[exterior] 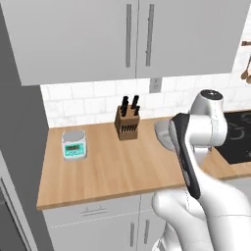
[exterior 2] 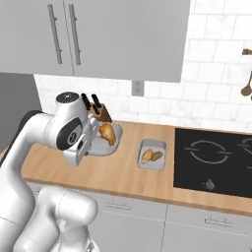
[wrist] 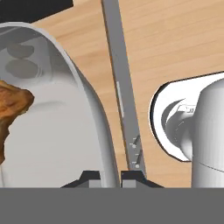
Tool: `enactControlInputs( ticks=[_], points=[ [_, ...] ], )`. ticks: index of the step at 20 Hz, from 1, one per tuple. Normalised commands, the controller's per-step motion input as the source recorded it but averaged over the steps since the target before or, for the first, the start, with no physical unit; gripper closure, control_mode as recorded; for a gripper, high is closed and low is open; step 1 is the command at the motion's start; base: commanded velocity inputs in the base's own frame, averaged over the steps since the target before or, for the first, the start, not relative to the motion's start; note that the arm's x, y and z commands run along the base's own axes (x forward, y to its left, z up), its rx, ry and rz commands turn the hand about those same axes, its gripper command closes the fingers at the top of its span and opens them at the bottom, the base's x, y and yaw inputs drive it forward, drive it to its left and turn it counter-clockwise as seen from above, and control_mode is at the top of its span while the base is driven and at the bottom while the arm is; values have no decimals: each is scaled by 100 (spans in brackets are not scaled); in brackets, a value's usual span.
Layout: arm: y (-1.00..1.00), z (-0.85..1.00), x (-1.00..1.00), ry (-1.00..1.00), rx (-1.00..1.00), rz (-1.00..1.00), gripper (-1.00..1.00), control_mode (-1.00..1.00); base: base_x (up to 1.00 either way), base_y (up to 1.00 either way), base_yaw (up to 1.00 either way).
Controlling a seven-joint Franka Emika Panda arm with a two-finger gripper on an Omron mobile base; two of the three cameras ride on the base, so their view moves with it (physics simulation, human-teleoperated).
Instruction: Take the meat container that has the chicken drumstick and place it on the second highest rack of the freezer. Then take the vegetable container that has the potato and sweet potato and place it on the highest rack of the freezer.
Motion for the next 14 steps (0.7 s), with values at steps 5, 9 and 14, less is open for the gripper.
enactControlInputs(
  ticks=[5,9,14],
  points=[
    [0,0,0,0,0,0,100,100,-83,45,13],
    [0,0,0,0,0,0,100,100,-28,0,89],
    [0,0,0,0,0,0,100,100,-12,0,100]
  ],
)
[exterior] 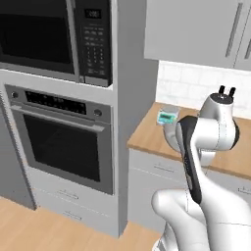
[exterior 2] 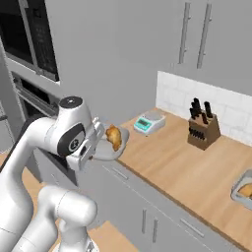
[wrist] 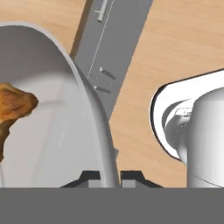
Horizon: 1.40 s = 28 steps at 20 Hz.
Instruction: Take the meat container that has the chicken drumstick and place it on the second highest rack of the freezer. Then take the vegetable container that has the potato and sweet potato and place it on the highest rack of the freezer.
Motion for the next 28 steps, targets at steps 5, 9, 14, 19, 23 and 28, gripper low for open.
enactControlInputs(
  ticks=[5,9,14,19,23,28],
  points=[
    [0,0,0,0,0,0,100,100,-21,0,100],
    [0,0,0,0,0,0,100,100,-14,13,88],
    [0,0,0,0,0,0,100,100,0,39,80],
    [0,0,0,0,0,0,100,100,8,44,68],
    [0,0,0,0,0,0,100,100,26,44,42],
    [0,0,0,0,0,0,100,100,83,6,13]
  ],
)
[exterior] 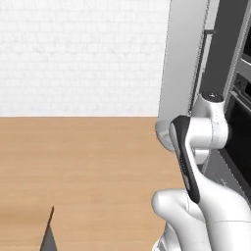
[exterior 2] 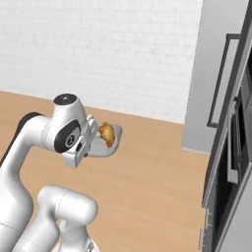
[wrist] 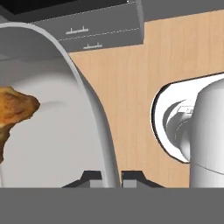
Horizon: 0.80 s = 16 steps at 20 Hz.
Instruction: Take the meat container that has the chicken drumstick and place it on the second highest rack of the freezer. Then take the vegetable container that has the potato and sweet potato and place it on the highest rack of the freezer.
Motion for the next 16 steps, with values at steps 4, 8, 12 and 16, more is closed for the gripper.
enactControlInputs(
  ticks=[4,8,12,16],
  points=[
    [0,0,0,0,0,0,100,100,100,-6,4],
    [0,0,0,0,0,0,100,100,99,-24,-2],
    [0,0,0,0,0,0,100,100,66,-1,-20],
    [0,0,0,0,0,0,100,100,42,0,-46]
  ],
)
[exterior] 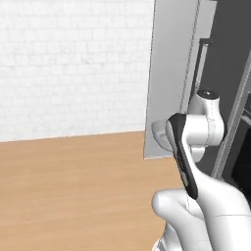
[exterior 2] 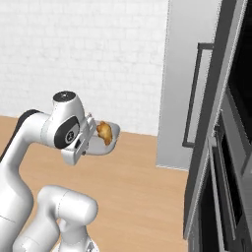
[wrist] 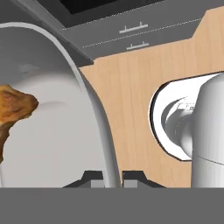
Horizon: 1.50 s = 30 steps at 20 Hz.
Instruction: Take the meat container that has the chicken drumstick and place it on the second highest rack of the freezer. Then take the vegetable container that has the potato and sweet potato and place it on the highest rack of the freezer.
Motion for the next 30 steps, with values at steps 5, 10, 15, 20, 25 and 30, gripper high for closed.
enactControlInputs(
  ticks=[5,10,15,20,25,30],
  points=[
    [0,0,0,0,0,0,100,100,32,7,-54],
    [0,0,0,0,0,0,100,100,59,24,-43],
    [0,0,0,0,0,0,100,100,98,52,-18],
    [0,0,0,0,0,0,100,100,97,45,-12],
    [0,0,0,0,0,0,100,100,71,17,-16],
    [0,0,0,0,0,0,100,100,54,2,-20]
  ],
)
